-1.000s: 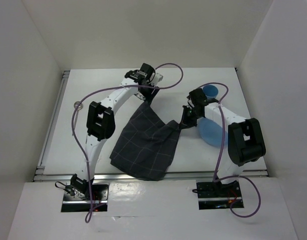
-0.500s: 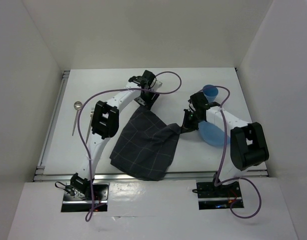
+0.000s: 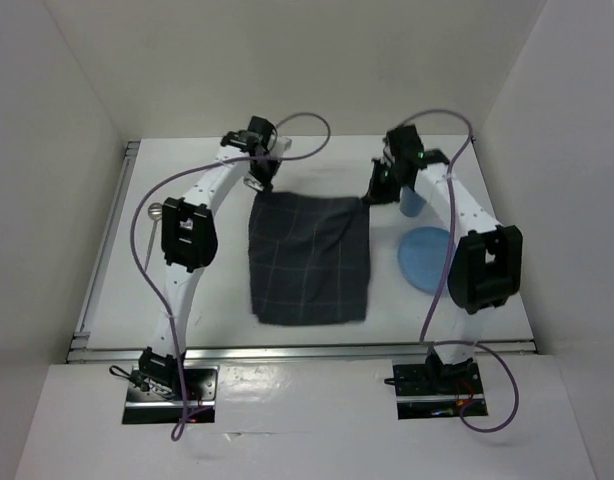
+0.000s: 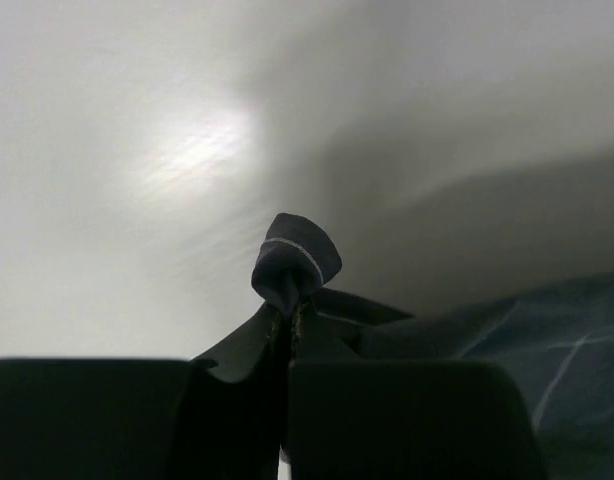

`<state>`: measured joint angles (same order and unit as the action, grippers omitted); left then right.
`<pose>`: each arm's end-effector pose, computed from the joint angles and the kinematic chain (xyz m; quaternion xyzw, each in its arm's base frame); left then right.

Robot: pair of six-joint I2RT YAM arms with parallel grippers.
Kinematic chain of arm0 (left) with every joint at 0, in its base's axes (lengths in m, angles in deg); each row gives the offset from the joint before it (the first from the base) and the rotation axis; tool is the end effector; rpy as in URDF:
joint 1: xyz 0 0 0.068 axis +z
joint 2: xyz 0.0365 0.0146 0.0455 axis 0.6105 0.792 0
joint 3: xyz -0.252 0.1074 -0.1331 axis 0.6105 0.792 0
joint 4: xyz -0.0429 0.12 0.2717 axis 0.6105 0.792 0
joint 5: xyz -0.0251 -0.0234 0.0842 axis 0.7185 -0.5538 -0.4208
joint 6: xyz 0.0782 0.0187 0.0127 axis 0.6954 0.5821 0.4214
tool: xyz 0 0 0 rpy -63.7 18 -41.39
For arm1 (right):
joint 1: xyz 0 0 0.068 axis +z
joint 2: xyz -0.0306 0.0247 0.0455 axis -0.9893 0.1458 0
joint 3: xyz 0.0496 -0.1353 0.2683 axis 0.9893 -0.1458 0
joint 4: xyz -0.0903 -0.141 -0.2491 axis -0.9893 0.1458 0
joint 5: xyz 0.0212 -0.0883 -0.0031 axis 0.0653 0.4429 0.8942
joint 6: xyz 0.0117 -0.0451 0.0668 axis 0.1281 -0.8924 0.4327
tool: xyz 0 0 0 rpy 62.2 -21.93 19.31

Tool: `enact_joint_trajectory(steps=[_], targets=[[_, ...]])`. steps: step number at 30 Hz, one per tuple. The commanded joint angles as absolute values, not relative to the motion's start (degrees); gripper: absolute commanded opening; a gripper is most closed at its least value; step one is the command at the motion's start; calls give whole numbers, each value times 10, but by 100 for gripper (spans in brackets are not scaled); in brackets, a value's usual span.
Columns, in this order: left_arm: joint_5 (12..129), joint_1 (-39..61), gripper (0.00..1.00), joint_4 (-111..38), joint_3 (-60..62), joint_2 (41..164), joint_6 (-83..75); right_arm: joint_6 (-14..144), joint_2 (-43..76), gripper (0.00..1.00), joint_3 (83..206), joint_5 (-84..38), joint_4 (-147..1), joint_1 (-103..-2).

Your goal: Set the dinner table for one person

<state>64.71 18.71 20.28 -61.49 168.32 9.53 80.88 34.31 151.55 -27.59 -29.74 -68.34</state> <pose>0.5778 -0.2010 0.1939 0.1794 0.9534 -0.0560 0.2362 0.4151 0.1139 0.2615 0.0497 0.9583 0.1819 0.2147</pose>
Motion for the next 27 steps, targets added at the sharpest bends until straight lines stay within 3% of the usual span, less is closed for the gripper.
enact_joint_trajectory(steps=[1,4,7,13,18,21,24,25,26,27], targets=[[593,234,0,144,-673,1522,112,770,395,0,1782,-228,-268,-712],[593,280,0,58,-615,1407,98,756,436,0,1957,-208,-239,-712],[607,311,0,36,-586,1334,92,756,410,0,1968,-208,-272,-712],[667,311,0,30,-396,1240,117,781,259,0,1664,-257,-409,-712],[679,321,0,-14,-103,1170,111,813,217,0,1403,-323,-453,-696],[679,348,1,-44,58,1126,105,852,193,0,1255,-299,-491,-666],[717,369,30,-22,128,1102,156,907,165,2,1149,-281,-503,-638],[729,369,40,2,134,1102,175,922,147,10,1131,-281,-503,-631],[730,369,45,51,134,1102,202,940,138,36,1118,-281,-495,-625],[730,378,45,72,149,1102,211,949,129,47,1097,-275,-490,-615]])
